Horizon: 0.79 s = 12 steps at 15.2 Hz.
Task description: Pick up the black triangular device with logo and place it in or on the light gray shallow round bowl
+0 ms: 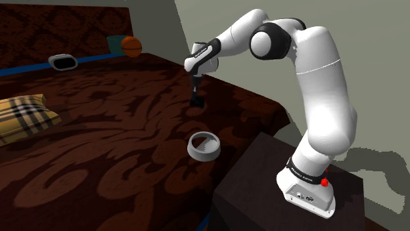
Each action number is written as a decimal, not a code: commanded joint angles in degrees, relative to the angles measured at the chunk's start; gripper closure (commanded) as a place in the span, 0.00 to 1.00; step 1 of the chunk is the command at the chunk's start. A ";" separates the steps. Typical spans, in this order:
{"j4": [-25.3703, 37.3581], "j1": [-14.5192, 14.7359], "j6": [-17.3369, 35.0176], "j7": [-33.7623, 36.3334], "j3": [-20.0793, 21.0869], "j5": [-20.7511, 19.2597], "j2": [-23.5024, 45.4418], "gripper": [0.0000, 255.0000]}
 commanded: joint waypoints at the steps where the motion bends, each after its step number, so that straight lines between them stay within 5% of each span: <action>1: -0.16 0.13 -0.94 0.16 -0.19 -0.24 -1.09 1.00; 12: -1.76 1.41 -5.22 1.63 -0.97 -1.67 -7.08 1.00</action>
